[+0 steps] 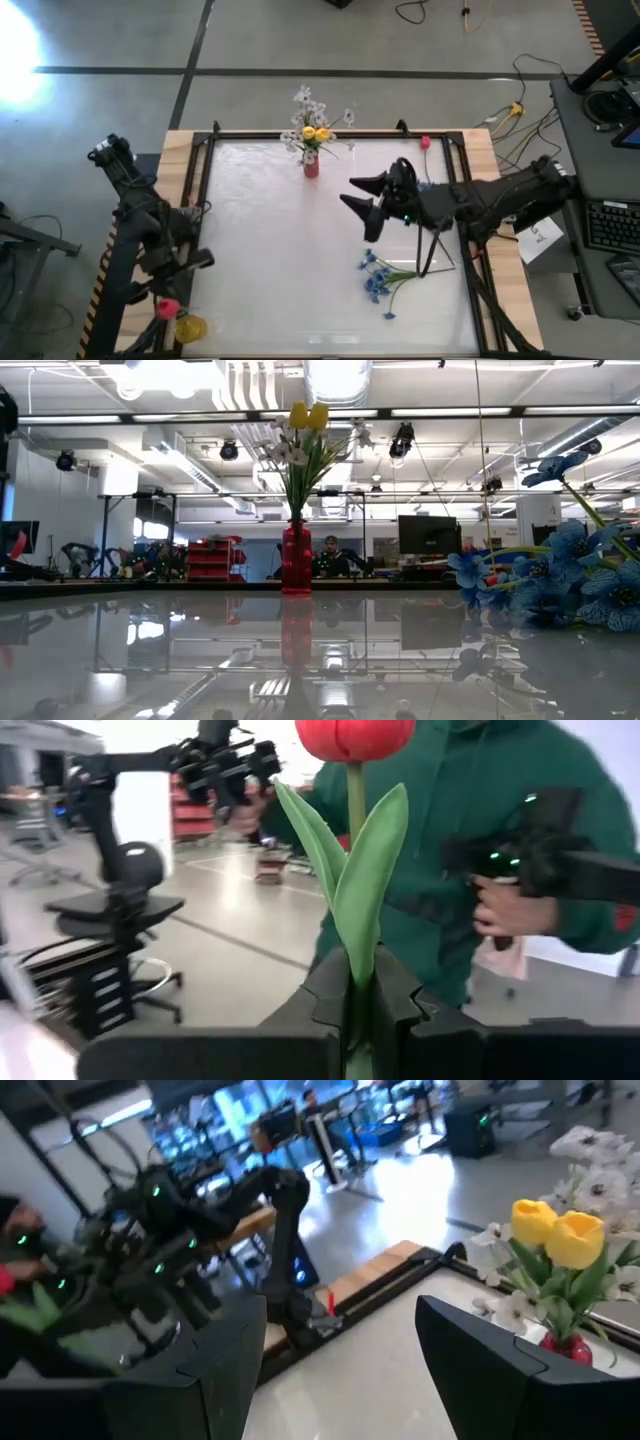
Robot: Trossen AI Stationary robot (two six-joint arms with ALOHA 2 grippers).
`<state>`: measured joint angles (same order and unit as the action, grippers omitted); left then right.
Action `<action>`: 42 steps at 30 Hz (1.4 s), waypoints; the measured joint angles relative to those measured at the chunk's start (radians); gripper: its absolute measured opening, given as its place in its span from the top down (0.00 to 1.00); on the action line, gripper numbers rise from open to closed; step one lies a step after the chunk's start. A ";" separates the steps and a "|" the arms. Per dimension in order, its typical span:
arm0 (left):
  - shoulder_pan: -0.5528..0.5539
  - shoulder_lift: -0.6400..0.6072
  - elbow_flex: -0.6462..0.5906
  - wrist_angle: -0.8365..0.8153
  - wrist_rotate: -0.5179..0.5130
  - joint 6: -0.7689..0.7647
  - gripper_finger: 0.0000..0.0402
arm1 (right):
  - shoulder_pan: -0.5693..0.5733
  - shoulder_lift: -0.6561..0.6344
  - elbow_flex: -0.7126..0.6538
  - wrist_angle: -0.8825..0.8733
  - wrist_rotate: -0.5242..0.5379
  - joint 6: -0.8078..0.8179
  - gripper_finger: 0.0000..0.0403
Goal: Sort flowers into vase by color
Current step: Put the left pink flower into the yellow vase
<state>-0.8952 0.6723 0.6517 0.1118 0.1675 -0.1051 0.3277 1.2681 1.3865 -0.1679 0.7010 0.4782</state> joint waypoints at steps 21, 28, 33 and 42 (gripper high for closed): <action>-0.110 0.044 -0.213 0.392 0.192 -0.040 1.00 | 0.035 0.103 0.109 0.096 0.163 0.000 0.38; -0.117 0.059 -0.247 0.392 0.191 -0.146 1.00 | 0.042 0.128 0.159 0.086 0.164 -0.041 0.38; -0.136 0.082 -0.260 0.389 0.190 -0.072 1.00 | 0.057 0.139 0.165 0.087 0.164 -0.013 0.38; -0.136 0.149 -0.260 0.390 0.180 0.154 1.00 | 0.104 0.161 0.206 0.088 0.230 0.019 0.38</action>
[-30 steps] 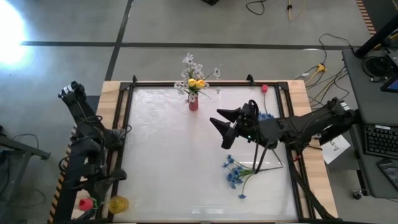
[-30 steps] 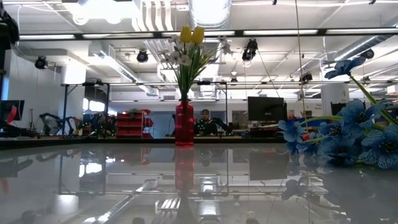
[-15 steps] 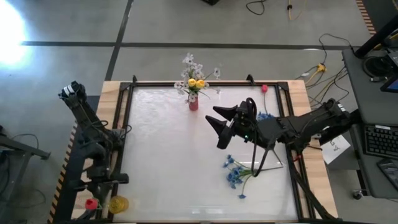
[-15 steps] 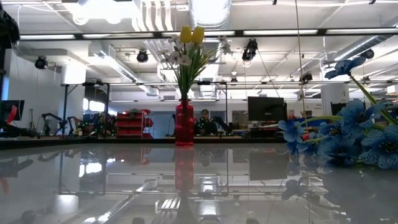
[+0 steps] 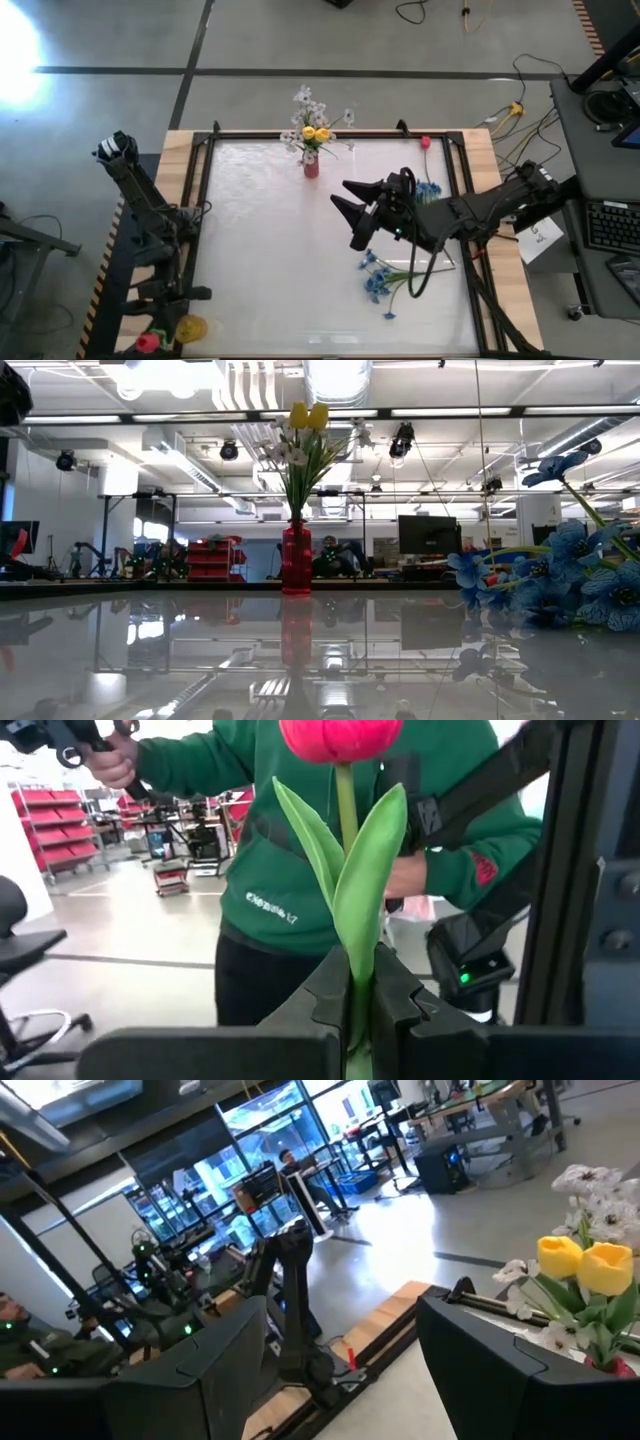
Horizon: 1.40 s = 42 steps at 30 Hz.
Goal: Sort flowers into vase by color
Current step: Put the left pink flower into the yellow vase
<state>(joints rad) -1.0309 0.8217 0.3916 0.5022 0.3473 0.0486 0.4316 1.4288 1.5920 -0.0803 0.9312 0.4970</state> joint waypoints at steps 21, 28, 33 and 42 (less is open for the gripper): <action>0.089 -0.015 -0.001 0.005 0.029 -0.006 1.00 | 0.027 0.000 0.021 0.002 0.067 -0.028 0.38; 0.093 -0.016 0.006 0.006 -0.018 -0.212 0.99 | 0.027 0.000 0.021 -0.027 0.065 -0.040 0.38; 0.093 -0.016 0.008 -0.006 -0.026 -0.253 0.91 | 0.027 0.000 0.021 -0.027 0.065 -0.047 0.38; 0.093 -0.024 0.008 -0.058 -0.050 -0.407 0.67 | 0.027 0.000 0.021 -0.035 0.065 -0.052 0.38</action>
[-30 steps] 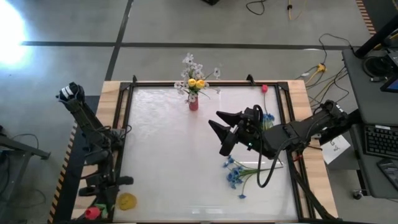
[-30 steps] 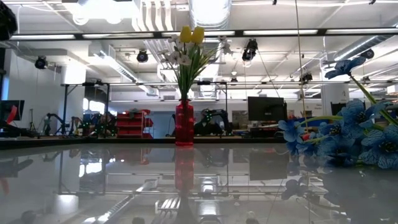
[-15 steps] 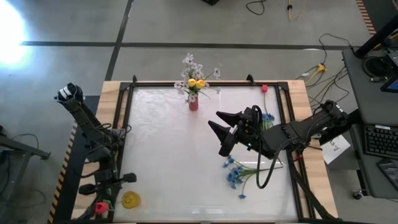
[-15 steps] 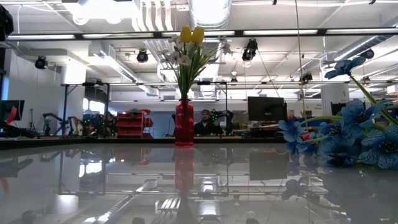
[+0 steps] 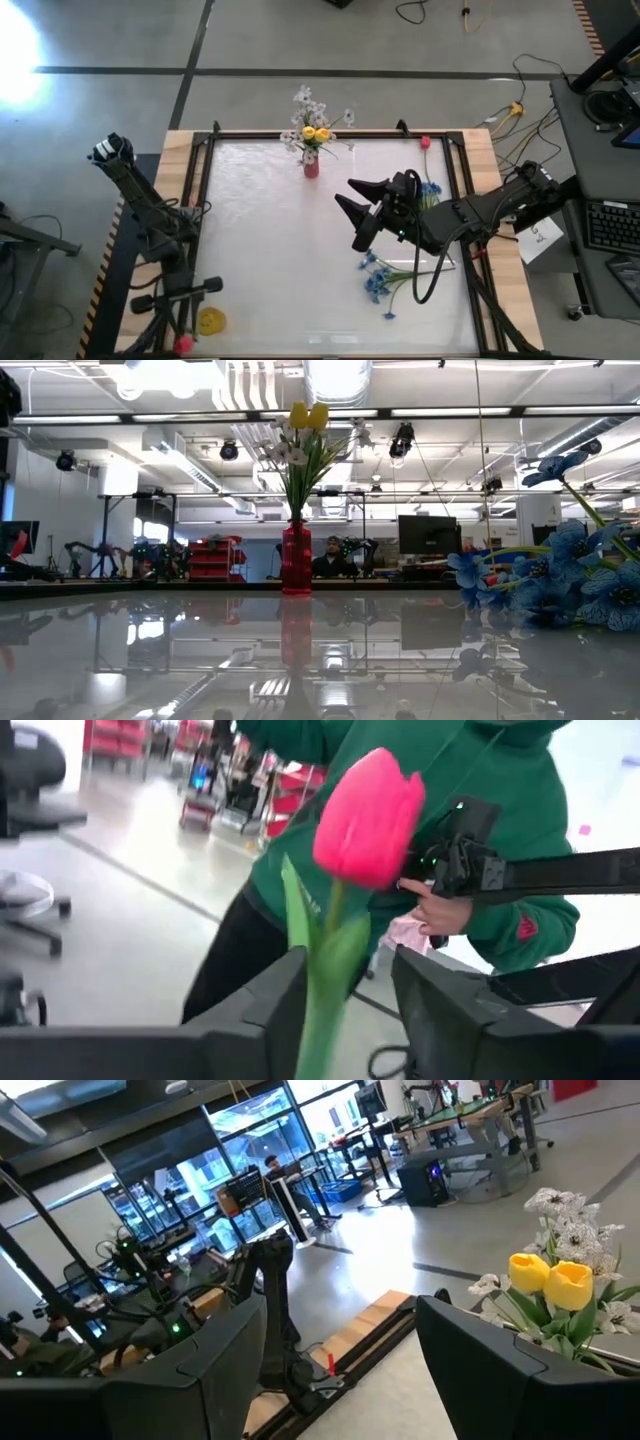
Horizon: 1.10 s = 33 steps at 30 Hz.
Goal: Sort flowers into vase by color
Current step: Put the left pink flower into the yellow vase, then put the bottom blue flowers into the yellow vase
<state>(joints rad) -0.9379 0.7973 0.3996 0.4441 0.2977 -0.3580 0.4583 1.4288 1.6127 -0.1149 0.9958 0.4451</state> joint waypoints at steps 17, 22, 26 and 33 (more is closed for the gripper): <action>-0.001 -0.245 0.000 -0.382 -0.120 -0.240 0.56 | 0.000 0.002 -0.005 -0.701 -0.113 0.505 0.38; 0.000 -0.314 0.000 -0.523 -0.361 -0.240 0.60 | 0.025 0.071 -0.019 -1.140 -0.372 0.791 0.38; 0.000 -0.353 0.000 -0.604 -0.493 -0.274 0.62 | 0.093 0.159 -0.023 -1.285 -0.555 0.758 0.38; 0.003 -0.394 0.000 -0.644 -0.555 -0.306 0.62 | 0.196 0.262 -0.102 -1.326 -0.874 0.550 0.38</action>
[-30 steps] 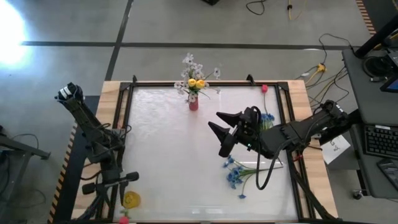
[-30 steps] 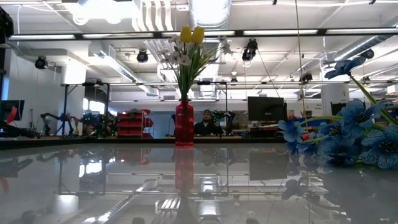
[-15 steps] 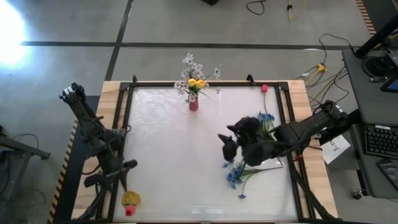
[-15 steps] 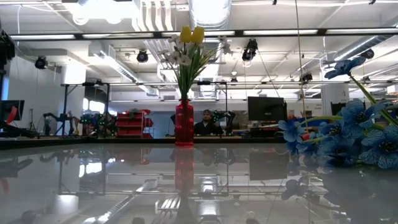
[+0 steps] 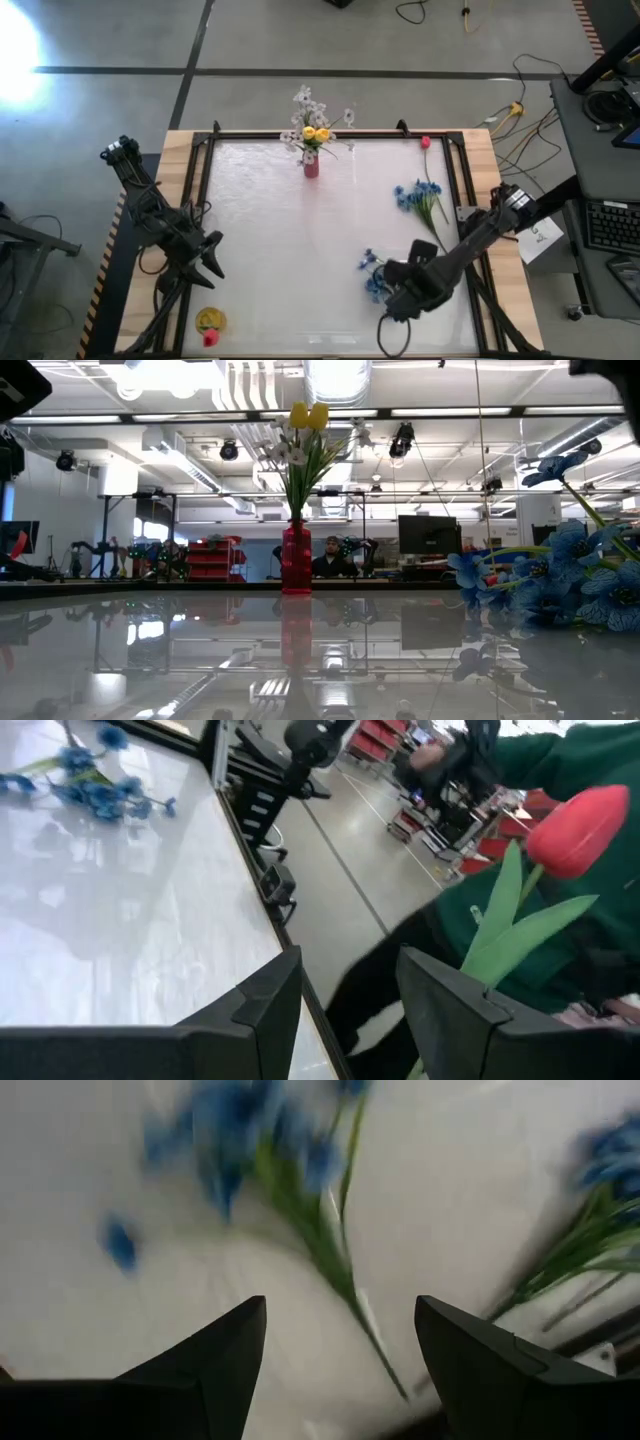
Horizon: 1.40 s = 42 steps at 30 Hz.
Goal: Sort flowers into vase by color
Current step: Put the bottom blue flowers into the yellow vase
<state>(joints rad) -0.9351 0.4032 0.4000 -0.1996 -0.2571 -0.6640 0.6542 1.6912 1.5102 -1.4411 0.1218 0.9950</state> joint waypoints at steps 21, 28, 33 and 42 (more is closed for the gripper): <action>0.001 0.036 0.000 0.004 -0.310 -0.266 0.62 | -0.048 -0.058 -0.557 0.655 -0.102 -0.334 0.50; 0.001 0.080 0.000 0.001 -0.428 -0.263 0.62 | -0.085 -0.058 -0.565 0.696 -0.115 -0.412 0.69; 0.001 0.088 0.000 0.006 -0.487 -0.230 0.62 | -0.092 -0.051 -0.518 0.738 -0.034 -0.412 0.87; 0.020 0.076 0.023 0.048 -0.547 -0.078 0.60 | -0.196 -0.070 -0.251 0.737 0.073 -0.394 0.95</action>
<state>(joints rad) -0.9153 0.4792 0.4230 -0.1511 -0.8042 -0.7415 0.4587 1.6207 1.2594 -0.7045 0.1951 0.6006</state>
